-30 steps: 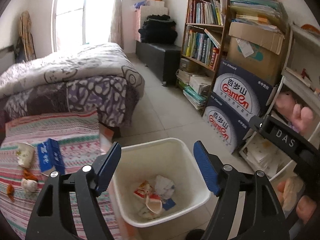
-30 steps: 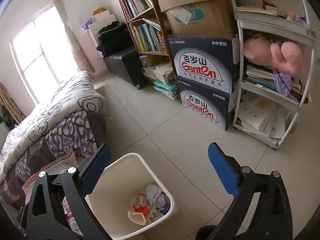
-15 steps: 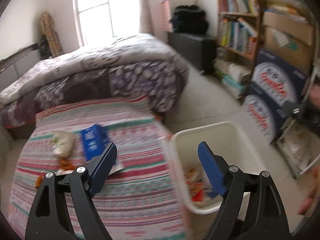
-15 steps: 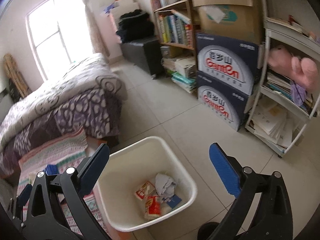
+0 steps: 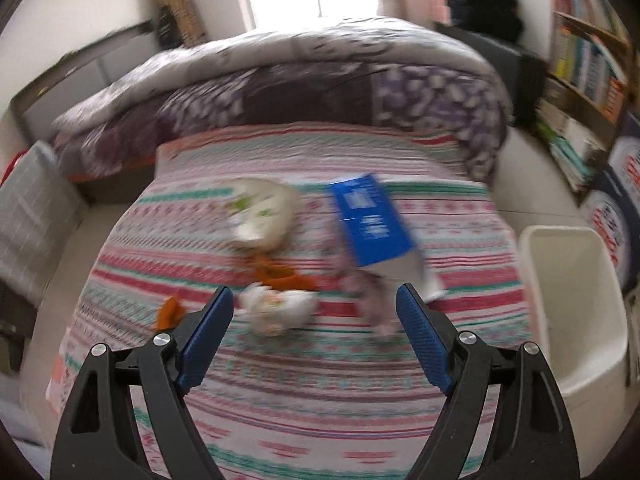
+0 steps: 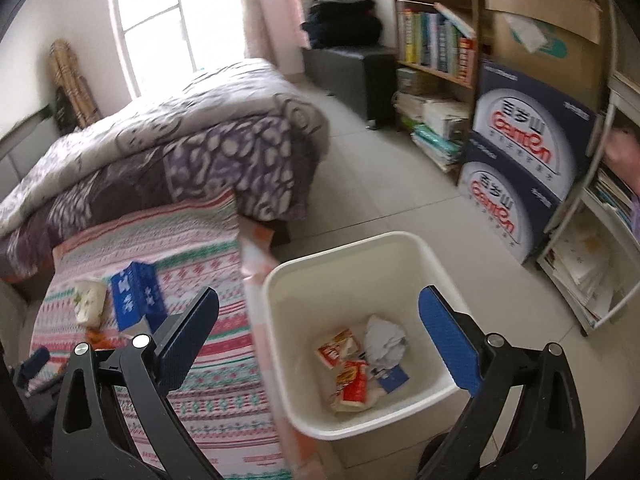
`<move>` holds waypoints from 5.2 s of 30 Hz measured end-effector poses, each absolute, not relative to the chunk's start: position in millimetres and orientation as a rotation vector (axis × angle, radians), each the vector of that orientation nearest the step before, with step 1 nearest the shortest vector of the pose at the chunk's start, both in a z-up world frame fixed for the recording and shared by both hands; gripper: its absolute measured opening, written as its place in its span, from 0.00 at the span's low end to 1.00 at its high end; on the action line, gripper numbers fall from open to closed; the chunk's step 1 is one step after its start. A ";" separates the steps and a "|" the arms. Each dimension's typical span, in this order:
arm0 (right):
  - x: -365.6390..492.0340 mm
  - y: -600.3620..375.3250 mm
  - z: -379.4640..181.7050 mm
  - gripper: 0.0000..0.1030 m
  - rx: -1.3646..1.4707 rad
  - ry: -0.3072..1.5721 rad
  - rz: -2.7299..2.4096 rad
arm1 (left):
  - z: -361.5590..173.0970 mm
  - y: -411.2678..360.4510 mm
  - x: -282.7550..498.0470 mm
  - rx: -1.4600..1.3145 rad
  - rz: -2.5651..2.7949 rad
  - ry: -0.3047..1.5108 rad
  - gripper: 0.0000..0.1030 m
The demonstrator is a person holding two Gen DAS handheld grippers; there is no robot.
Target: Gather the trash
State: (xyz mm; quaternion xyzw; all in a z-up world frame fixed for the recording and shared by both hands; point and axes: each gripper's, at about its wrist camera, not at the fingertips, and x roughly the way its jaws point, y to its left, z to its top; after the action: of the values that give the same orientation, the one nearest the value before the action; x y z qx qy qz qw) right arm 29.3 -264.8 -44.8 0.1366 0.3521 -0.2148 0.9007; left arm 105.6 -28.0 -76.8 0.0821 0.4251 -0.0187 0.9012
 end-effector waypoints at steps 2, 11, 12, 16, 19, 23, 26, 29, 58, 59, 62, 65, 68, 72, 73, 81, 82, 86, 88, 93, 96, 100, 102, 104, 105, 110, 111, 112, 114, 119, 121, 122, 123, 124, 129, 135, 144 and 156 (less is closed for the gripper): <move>35.8 -253.5 -48.8 0.93 0.268 0.742 -0.422 | -81.9 -3.6 114.3 0.152 0.003 0.910 0.79; 70.3 -183.9 -67.0 0.93 0.122 0.782 -0.256 | -111.6 95.9 149.4 -0.013 0.141 1.040 0.79; 74.0 -172.6 -69.1 0.93 0.091 0.782 -0.222 | -116.6 104.7 152.6 -0.035 0.145 1.059 0.79; 84.9 -132.1 -76.3 0.93 -0.006 0.792 -0.078 | -134.9 122.8 159.8 -0.044 0.126 1.113 0.79; 90.6 -97.9 -83.1 0.93 -0.085 0.783 0.044 | -149.9 130.9 162.8 -0.046 0.114 1.150 0.78; 95.0 -57.1 -93.3 0.93 -0.177 0.769 0.154 | -160.6 134.0 163.7 -0.021 0.092 1.159 0.70; 99.6 -33.6 -100.7 0.93 -0.230 0.767 0.218 | -167.1 139.5 165.8 -0.021 0.082 1.168 0.61; 104.5 -17.7 -107.6 0.93 -0.280 0.770 0.269 | -166.9 143.2 164.9 -0.012 0.068 1.144 0.46; 150.3 -4.3 -151.8 0.42 -0.054 0.901 0.211 | -148.2 180.9 139.3 -0.110 0.094 1.085 0.26; 149.5 -4.8 -149.2 0.42 -0.046 0.895 0.213 | -146.9 181.2 138.6 -0.112 0.098 1.077 0.25; 145.3 -7.5 -137.9 0.42 -0.025 0.871 0.220 | -138.5 182.2 135.2 -0.123 0.105 1.041 0.25; 139.8 -10.7 -127.3 0.42 -0.016 0.846 0.218 | -128.9 182.0 133.1 -0.134 0.112 1.007 0.25; 134.7 -16.6 -116.3 0.42 -0.004 0.824 0.211 | -120.1 181.2 130.3 -0.142 0.117 0.978 0.25; 128.7 -25.8 -104.1 0.42 0.012 0.800 0.191 | -105.5 175.8 124.2 -0.146 0.132 0.923 0.25; 127.8 -27.9 -102.3 0.42 0.015 0.796 0.185 | -102.9 175.0 123.9 -0.147 0.134 0.914 0.25; 116.3 -48.7 -88.8 0.43 0.055 0.772 0.123 | -80.1 155.4 113.9 -0.127 0.138 0.832 0.25; 114.4 -52.0 -86.4 0.43 0.061 0.765 0.114 | -78.3 152.9 113.0 -0.124 0.137 0.825 0.25; 108.9 -67.4 -77.9 0.43 0.094 0.752 0.077 | -67.6 139.4 106.4 -0.105 0.134 0.785 0.25; 106.1 -75.8 -74.4 0.43 0.108 0.747 0.059 | -61.3 129.5 102.7 -0.091 0.128 0.761 0.25; 101.7 -91.4 -68.3 0.44 0.125 0.740 0.034 | -51.7 109.5 97.5 -0.071 0.111 0.726 0.25; 97.7 -101.2 -64.1 0.44 0.127 0.734 0.019 | -48.9 99.6 96.8 -0.066 0.098 0.719 0.25; 92.2 -112.2 -59.9 0.44 0.128 0.729 0.002 | -46.1 86.5 95.8 -0.063 0.077 0.715 0.25; 89.1 -119.0 -57.6 0.44 0.130 0.727 -0.008 | -44.5 79.5 95.0 -0.061 0.066 0.712 0.25; 86.4 -125.6 -55.6 0.44 0.130 0.725 -0.017 | -42.7 71.8 93.8 -0.057 0.053 0.709 0.25; 85.4 -128.8 -54.7 0.44 0.130 0.724 -0.022 | -41.8 67.3 93.1 -0.053 0.046 0.707 0.25; 77.8 -147.8 -50.5 0.44 0.131 0.721 -0.052 | -39.0 42.9 87.8 -0.028 0.008 0.697 0.25; 76.4 -151.2 -49.8 0.45 0.132 0.720 -0.057 | -38.8 39.3 86.9 -0.025 0.003 0.696 0.25; 74.7 -155.4 -48.9 0.45 0.132 0.719 -0.063 | -38.6 34.6 85.8 -0.019 -0.005 0.694 0.25; 71.5 -163.7 -47.2 0.45 0.132 0.717 -0.077 | -38.5 24.5 83.7 -0.005 -0.020 0.691 0.25; 64.4 -180.9 -43.8 0.45 0.142 0.713 -0.105 | -39.0 6.1 79.0 0.019 -0.052 0.686 0.25; 62.3 -187.3 -42.9 0.45 0.152 0.714 -0.115 | -40.3 3.0 78.9 0.021 -0.062 0.687 0.25; 61.8 -189.9 -42.7 0.45 0.157 0.714 -0.116 | -41.8 3.9 80.6 0.018 -0.063 0.692 0.26; 61.3 -192.0 -42.2 0.45 0.163 0.714 -0.117 | -44.8 7.6 84.2 0.012 -0.054 0.703 0.26; 61.3 -192.6 -41.9 0.45 0.165 0.714 -0.117 | -46.9 11.5 86.5 0.006 -0.043 0.709 0.26; 62.3 -188.0 -41.3 0.45 0.179 0.719 -0.084 | -68.9 61.7 117.4 -0.047 0.063 0.810 0.67; 65.6 -165.8 -41.8 0.45 0.156 0.727 -0.038 | -117.0 134.8 156.5 -0.117 0.212 0.954 0.68; 74.2 -146.1 -55.5 0.46 0.117 0.772 -0.015 | -171.3 158.9 175.1 -0.119 0.241 1.103 0.64; 64.4 -150.7 -47.2 0.46 0.126 0.748 -0.011 | -130.2 162.0 155.9 -0.206 0.173 1.013 0.23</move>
State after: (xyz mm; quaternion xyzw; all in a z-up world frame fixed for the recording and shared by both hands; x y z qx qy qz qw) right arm 64.4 -150.7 -47.2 0.0616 0.3653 -0.0053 0.9289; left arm 155.9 162.0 -130.2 -0.0982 0.4836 0.0827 0.8658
